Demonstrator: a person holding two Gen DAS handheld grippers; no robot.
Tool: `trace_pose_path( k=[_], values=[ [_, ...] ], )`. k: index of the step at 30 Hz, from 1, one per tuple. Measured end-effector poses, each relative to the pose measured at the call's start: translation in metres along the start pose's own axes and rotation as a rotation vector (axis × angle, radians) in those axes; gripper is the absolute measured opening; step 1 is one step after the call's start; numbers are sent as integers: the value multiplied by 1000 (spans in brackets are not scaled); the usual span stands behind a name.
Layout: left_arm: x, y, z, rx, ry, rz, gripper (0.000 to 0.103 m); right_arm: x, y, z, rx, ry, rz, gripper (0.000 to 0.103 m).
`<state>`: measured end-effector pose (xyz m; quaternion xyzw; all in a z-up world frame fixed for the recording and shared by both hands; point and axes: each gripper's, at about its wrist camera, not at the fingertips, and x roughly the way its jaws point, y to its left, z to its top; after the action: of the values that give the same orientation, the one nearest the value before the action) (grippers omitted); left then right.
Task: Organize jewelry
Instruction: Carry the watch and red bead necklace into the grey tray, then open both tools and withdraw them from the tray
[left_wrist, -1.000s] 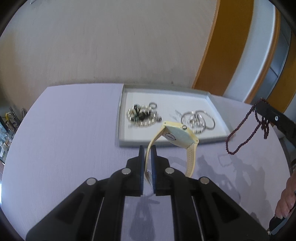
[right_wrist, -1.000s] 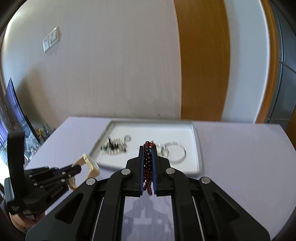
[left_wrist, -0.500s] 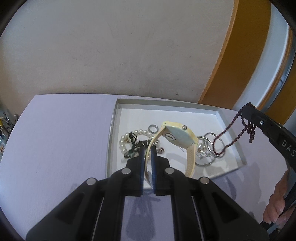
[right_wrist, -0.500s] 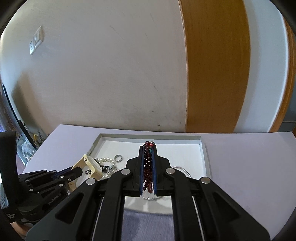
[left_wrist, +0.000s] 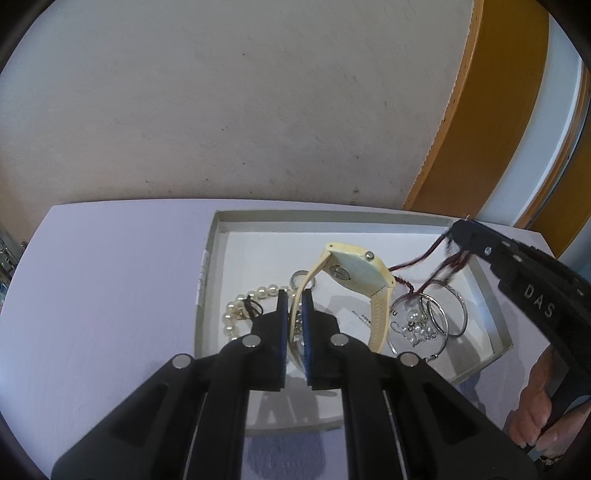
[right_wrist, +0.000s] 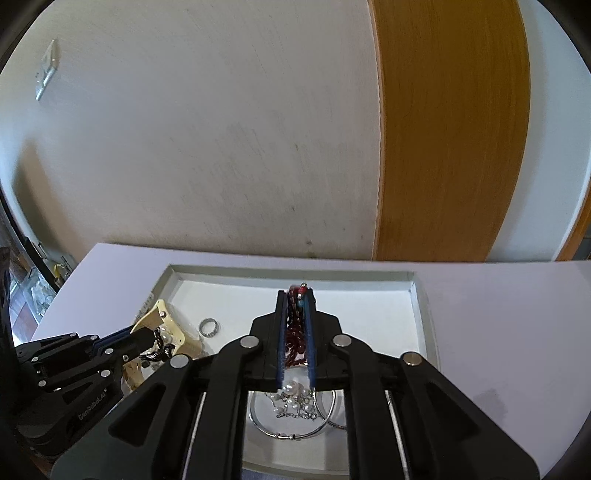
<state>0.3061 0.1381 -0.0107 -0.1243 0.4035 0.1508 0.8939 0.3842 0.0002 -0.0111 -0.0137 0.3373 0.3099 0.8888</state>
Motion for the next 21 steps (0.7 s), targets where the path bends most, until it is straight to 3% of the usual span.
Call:
trace_pose_path(
  k=[3,14,17,18,20,21],
  values=[
    [5,-1,0,-2,10,-4,8,-2,-6,-4,11,-6,-4,35],
    [16,-16,5,7,20,-8,9,-9,-21,-25,16,8,8,36],
    [18,-18,5,7,27,-1,14,-6,-25,-27,27,18,9,36],
    [18,-19,5,3,29,1,19,-5,-26,-28,29,21,9,36],
    [14,-20,5,-4,15,18,42,-7,-27,-29,32,24,8,36],
    [12,-20,5,-5,5,27,59,-7,-27,-30,32,24,9,36]
  ],
)
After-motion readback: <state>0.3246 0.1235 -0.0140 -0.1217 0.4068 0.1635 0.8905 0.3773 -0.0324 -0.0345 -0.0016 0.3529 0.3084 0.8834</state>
